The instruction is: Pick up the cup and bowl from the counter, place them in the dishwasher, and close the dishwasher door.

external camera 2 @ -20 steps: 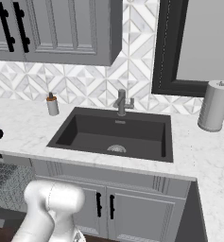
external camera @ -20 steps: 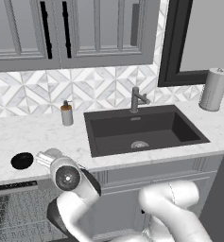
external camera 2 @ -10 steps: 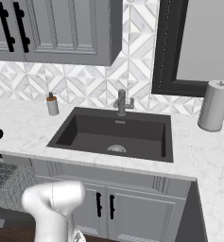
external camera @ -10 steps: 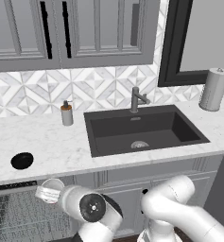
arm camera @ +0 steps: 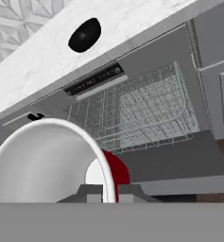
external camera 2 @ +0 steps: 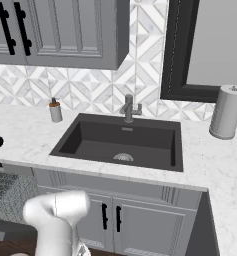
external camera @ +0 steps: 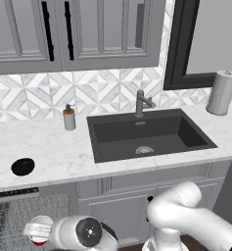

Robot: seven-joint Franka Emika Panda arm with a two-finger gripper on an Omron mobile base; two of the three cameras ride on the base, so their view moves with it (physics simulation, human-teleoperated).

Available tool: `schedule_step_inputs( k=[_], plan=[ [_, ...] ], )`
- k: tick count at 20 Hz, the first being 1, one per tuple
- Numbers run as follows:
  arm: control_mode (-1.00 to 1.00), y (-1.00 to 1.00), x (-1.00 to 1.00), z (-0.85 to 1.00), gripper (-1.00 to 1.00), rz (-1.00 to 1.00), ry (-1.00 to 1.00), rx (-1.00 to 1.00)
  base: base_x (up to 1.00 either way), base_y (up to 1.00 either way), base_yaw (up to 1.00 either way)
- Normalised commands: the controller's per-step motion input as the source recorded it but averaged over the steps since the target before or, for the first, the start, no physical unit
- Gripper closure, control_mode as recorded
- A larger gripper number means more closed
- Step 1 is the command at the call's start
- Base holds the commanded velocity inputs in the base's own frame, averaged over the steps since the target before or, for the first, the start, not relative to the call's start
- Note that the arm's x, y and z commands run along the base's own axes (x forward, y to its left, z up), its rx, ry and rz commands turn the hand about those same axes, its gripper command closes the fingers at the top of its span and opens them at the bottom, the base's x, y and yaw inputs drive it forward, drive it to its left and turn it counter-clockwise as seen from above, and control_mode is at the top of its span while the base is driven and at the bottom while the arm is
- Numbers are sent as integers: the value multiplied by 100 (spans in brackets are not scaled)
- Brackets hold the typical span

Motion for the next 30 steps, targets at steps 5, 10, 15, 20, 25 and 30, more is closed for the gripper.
schedule_step_inputs(
  k=[5,10,15,20,25,30],
  plan=[
    [-100,20,4,-82,100,9,17,-4,0,0,0],
    [-100,43,2,-88,100,2,0,-12,0,0,0],
    [-100,15,48,-49,100,0,0,-4,0,0,0],
    [-100,0,34,-17,100,0,-5,0,0,0,0],
    [-100,0,10,-19,100,0,-30,0,0,0,0],
    [-100,4,5,-26,100,0,-28,0,0,0,0]
  ],
)
